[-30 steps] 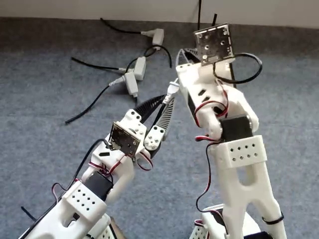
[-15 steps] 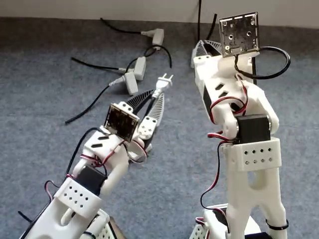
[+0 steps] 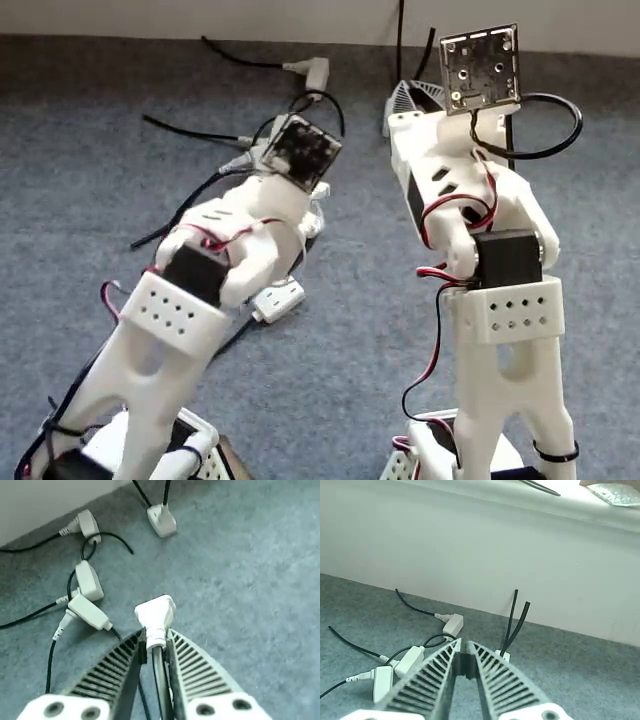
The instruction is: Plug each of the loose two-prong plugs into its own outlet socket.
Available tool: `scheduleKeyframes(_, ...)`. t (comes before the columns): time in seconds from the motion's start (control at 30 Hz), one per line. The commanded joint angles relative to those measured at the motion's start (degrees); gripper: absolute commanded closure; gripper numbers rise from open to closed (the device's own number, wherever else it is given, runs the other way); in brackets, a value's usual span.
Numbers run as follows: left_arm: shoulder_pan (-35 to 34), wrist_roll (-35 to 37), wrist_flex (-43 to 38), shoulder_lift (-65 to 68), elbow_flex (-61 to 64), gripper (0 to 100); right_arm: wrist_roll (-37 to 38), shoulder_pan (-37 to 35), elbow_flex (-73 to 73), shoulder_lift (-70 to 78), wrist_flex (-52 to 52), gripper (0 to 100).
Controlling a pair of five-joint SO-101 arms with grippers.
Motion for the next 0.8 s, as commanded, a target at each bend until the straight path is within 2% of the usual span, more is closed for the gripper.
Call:
scheduleKeyframes(0.0,-0.9,-5.5,13.3,9.9,-15.0,99,-0.8,0.7,-3.0,-1.9,0.2,99.2)
scheduleKeyframes(0.13,-0.9,-11.8,23.6,17.1,-24.8,99,-0.8,0.7,-3.0,-1.9,0.2,99.2)
scheduleKeyframes(0.23,-0.9,-16.2,27.9,21.1,-28.5,99,-0.8,0.7,-2.9,-1.9,0.2,99.2)
scheduleKeyframes(0.37,-1.3,-22.7,28.9,26.0,-29.7,99,-0.8,0.7,-2.9,-1.9,0.2,99.2)
scheduleKeyframes(0.6,-6.1,-30.3,31.4,31.3,-29.8,99,-0.8,0.7,-2.9,-1.8,0.1,99.2)
scheduleKeyframes(0.77,-7.2,-30.6,35.6,31.1,-29.4,99,-0.8,0.5,-2.8,-1.8,0.0,99.2)
